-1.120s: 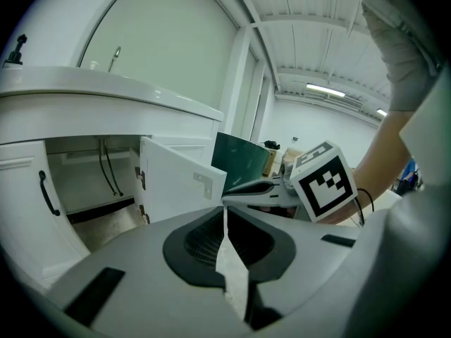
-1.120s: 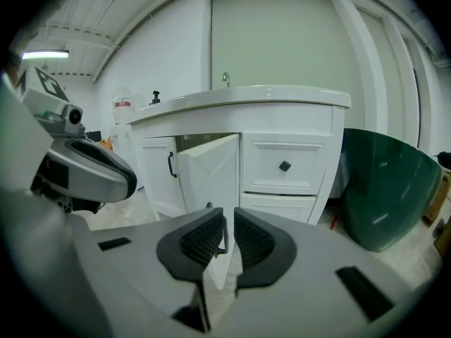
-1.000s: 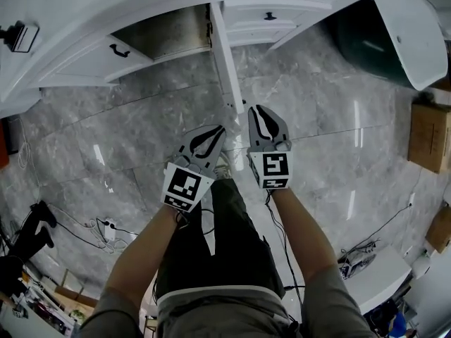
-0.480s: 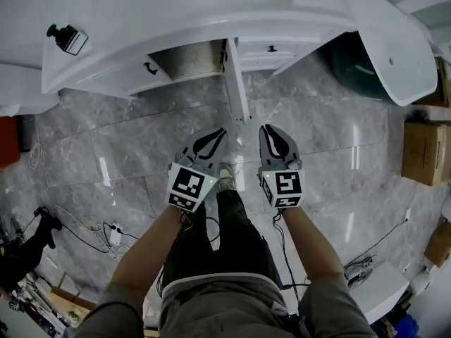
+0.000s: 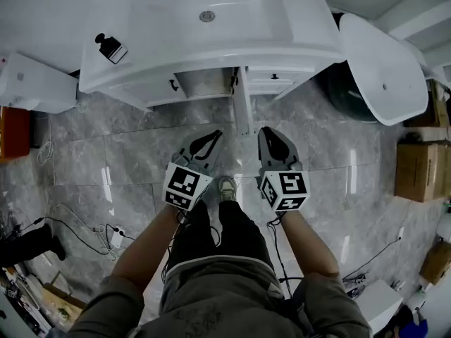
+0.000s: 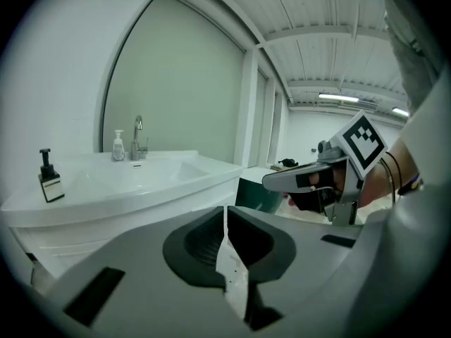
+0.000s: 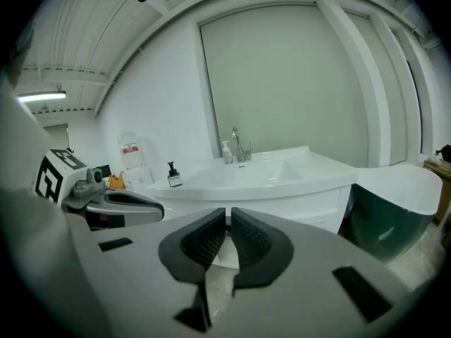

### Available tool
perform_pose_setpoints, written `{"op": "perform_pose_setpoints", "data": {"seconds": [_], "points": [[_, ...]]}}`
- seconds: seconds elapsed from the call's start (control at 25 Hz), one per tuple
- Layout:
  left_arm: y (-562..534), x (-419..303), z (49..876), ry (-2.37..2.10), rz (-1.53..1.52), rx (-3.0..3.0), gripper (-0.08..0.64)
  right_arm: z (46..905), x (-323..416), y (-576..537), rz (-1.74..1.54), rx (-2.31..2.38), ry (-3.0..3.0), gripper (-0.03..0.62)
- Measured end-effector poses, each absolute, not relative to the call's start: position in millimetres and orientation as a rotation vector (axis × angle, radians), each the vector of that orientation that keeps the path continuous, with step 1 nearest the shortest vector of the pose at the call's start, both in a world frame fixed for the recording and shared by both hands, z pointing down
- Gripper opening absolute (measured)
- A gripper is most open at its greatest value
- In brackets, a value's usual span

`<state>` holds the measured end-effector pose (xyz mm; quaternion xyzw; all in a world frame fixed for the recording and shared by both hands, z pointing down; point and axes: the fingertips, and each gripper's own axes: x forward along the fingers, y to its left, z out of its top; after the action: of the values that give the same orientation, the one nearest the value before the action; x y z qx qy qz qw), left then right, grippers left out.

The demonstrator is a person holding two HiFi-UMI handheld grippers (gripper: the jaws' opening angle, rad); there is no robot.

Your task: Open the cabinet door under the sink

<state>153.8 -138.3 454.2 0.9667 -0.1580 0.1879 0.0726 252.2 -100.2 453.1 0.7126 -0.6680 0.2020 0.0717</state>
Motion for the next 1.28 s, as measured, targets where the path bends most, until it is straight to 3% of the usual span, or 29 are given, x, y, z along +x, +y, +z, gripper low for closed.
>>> {"op": "perform_pose_setpoints", "data": {"seconds": [0.96, 1.28], "points": [[-220.3, 47.4, 224.4, -0.897, 0.297, 3.015, 0.028, 207.2, 142.6, -185.6, 0.223, 1.854, -2.38, 0.035], [-233.3, -2.0, 179.8, -1.061, 0.245, 3.057, 0.028, 112.9, 100.3, -178.6, -0.073, 1.787, -2.501, 0.035]]}}
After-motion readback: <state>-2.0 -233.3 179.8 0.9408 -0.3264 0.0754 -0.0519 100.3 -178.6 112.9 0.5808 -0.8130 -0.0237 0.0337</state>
